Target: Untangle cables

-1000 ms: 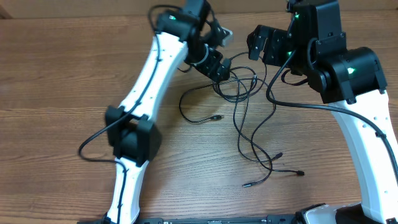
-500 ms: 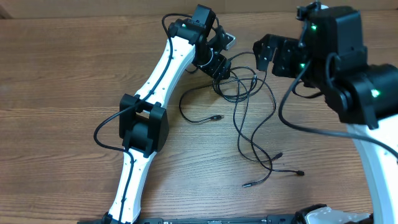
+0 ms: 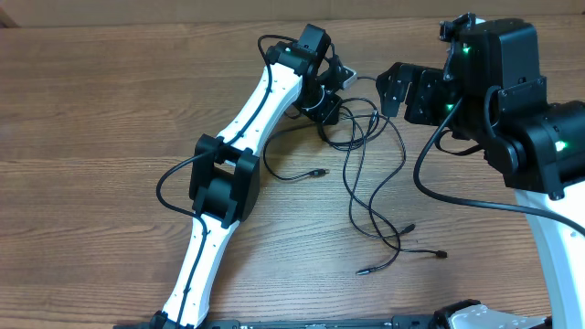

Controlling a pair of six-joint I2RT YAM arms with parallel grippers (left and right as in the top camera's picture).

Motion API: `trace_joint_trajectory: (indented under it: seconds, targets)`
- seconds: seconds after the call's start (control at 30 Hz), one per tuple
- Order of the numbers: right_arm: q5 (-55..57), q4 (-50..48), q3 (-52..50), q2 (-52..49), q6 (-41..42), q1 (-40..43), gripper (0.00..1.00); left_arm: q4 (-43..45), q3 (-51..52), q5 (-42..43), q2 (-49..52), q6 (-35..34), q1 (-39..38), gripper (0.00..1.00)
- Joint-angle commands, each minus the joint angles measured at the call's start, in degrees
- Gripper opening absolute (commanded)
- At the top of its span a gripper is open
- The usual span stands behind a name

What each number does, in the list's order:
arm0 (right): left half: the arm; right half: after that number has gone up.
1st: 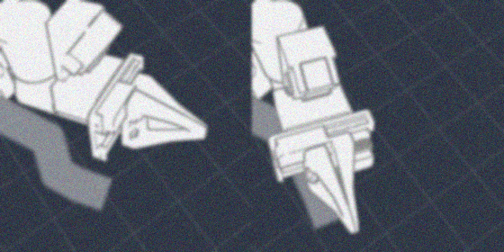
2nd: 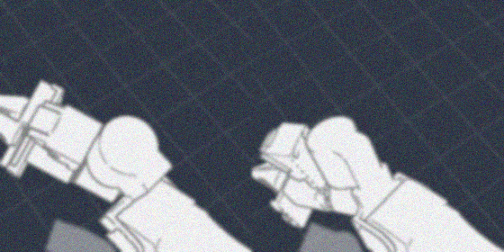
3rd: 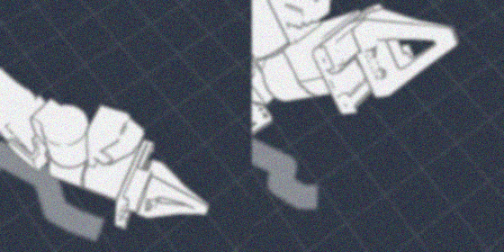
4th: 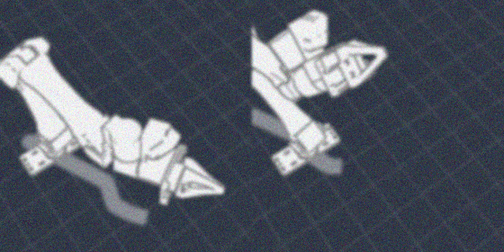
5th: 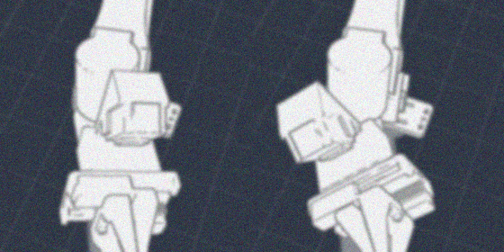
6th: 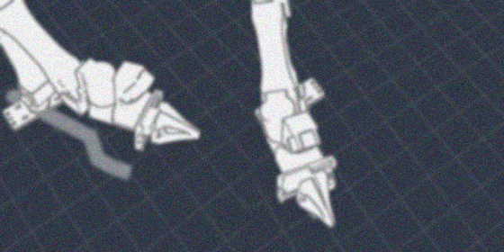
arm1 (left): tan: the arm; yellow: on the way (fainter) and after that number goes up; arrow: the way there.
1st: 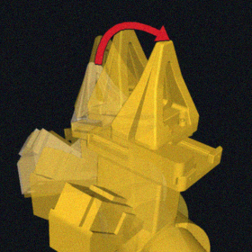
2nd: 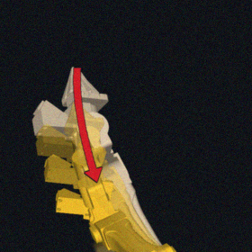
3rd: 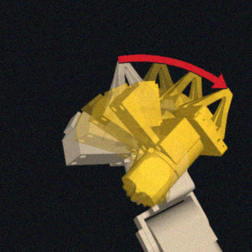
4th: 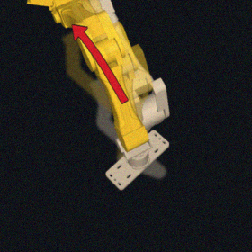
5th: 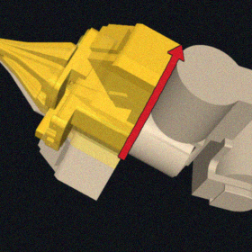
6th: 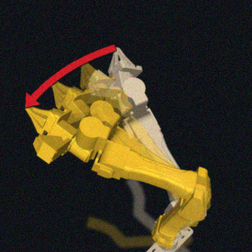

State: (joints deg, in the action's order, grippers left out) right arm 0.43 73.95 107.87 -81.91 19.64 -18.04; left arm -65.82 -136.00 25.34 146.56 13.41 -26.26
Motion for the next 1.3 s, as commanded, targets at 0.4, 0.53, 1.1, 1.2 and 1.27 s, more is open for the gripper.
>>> trace_joint_trajectory:
  seconds: [0.4,0.53,1.1,1.2,1.27]
  targets:
    - [-0.1,-2.5,0.1,0.7,-1.7,-0.1,1.0,-25.7,-28.9,1.7,-18.1,-14.2,5.5,0.04]
    - [-2.6,-3.0,0.1,0.2,-2.2,-0.1,1.0,-24.7,-32.0,1.5,-26.3,-18.4,7.6,0.04]
    - [-39.1,-23.3,0.1,-9.1,-29.4,-5.8,1.0,-21.5,-32.0,-8.2,-38.7,-26.8,11.2,0.04]
    - [-39.1,-26.8,0.1,-9.1,-30.5,-5.9,1.0,-21.1,-32.0,-16.4,-38.7,-29.8,12.3,0.04]
    - [-39.1,-28.7,0.1,-9.1,-30.5,-5.9,1.0,-20.5,-32.0,-22.8,-38.6,-31.9,13.1,0.04]
